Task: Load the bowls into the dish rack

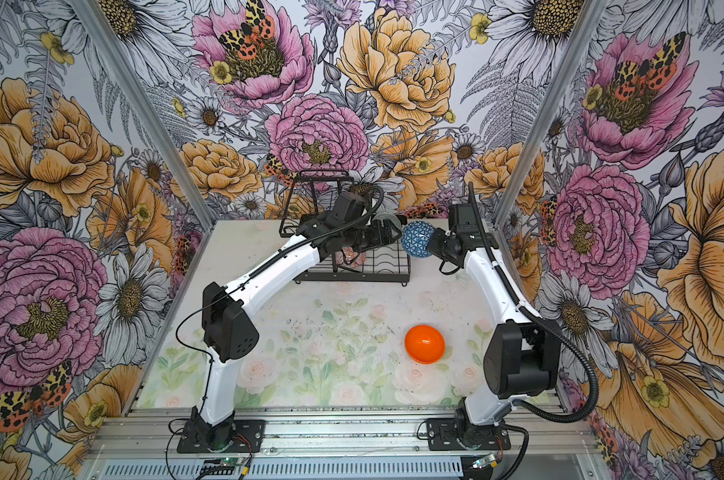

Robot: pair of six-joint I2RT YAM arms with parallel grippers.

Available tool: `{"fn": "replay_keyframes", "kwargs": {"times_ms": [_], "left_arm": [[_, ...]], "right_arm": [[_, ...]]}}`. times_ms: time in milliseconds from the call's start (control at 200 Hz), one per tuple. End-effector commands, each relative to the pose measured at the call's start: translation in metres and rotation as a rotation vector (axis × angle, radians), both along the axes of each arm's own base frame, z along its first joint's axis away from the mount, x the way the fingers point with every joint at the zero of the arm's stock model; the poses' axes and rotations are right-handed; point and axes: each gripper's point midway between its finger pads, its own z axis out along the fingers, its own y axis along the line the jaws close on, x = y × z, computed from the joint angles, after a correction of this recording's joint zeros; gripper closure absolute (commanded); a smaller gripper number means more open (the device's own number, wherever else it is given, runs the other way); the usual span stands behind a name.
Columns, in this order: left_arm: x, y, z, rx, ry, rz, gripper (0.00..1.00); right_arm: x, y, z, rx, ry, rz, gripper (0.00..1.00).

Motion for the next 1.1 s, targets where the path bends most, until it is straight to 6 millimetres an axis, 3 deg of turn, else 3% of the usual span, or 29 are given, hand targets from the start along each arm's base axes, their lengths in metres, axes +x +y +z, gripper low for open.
{"fn": "replay_keyframes", "kwargs": {"times_ms": [0, 510, 876, 1091], "left_arm": [[-0.001, -0.005, 0.0, -0.018, 0.027, -0.011, 0.18], [0.004, 0.004, -0.012, -0.004, 0.056, 0.034, 0.39], [0.009, 0.013, -0.013, -0.01, 0.075, 0.071, 0.62], [0.011, 0.016, -0.014, -0.003, 0.071, 0.086, 0.7]], "right_arm": [[0.006, 0.006, 0.051, -0.031, -0.143, 0.013, 1.0], [0.003, 0.042, 0.101, -0.166, -0.282, 0.084, 1.0], [-0.003, 0.048, 0.111, -0.196, -0.314, 0.097, 1.0], [-0.005, 0.051, 0.113, -0.199, -0.319, 0.102, 1.0]]}}
